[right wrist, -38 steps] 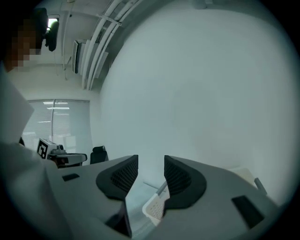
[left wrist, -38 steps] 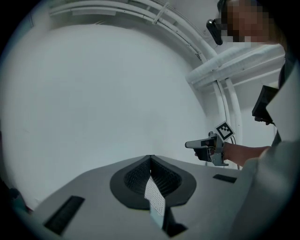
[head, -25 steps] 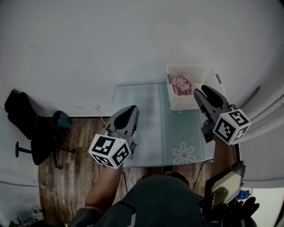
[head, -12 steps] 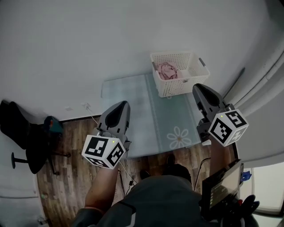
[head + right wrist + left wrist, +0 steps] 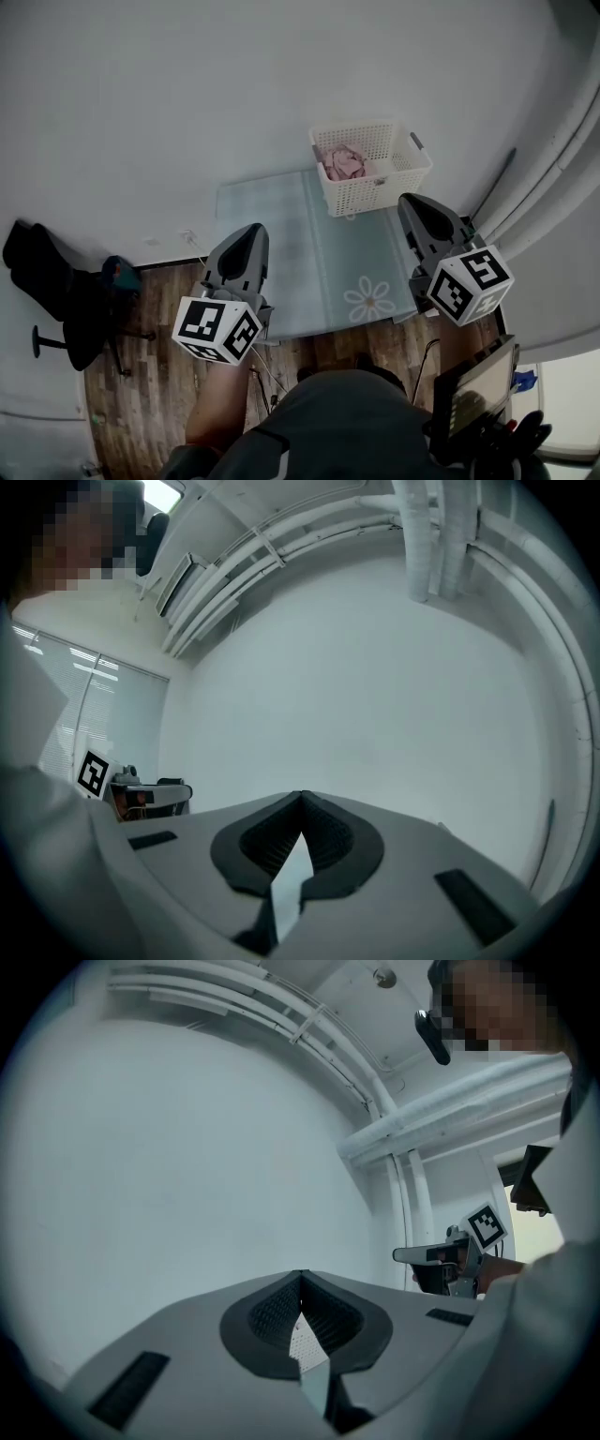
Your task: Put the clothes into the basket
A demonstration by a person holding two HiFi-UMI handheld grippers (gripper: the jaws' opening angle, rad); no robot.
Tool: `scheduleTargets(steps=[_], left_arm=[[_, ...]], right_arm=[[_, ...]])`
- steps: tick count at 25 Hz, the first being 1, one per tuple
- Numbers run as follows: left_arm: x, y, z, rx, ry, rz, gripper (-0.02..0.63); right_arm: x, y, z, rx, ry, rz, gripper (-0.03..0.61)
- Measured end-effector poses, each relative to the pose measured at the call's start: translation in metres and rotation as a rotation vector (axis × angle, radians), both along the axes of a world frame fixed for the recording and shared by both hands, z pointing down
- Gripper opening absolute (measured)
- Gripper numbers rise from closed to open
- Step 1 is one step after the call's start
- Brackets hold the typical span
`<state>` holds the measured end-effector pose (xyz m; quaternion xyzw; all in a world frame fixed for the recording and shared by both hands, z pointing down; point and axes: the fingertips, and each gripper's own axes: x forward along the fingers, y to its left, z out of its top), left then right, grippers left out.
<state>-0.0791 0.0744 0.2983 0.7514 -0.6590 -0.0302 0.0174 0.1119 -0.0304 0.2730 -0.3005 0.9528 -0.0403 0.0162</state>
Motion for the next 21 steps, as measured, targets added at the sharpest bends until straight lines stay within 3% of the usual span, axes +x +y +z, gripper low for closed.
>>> scheduleTargets(steps=[12,21], left_arm=[[0.029,-0.011,-0.005,0.0,-0.008,-0.011,0.009],[0.024,-0.02,-0.005,-0.009,0.019,-0.057,0.009]], right_arm=[[0.03,-0.01,-0.007,-0.05,-0.062,-0.014,0.012],[0.041,-0.025,-0.007,-0.035,-0.061,0.005,0.012]])
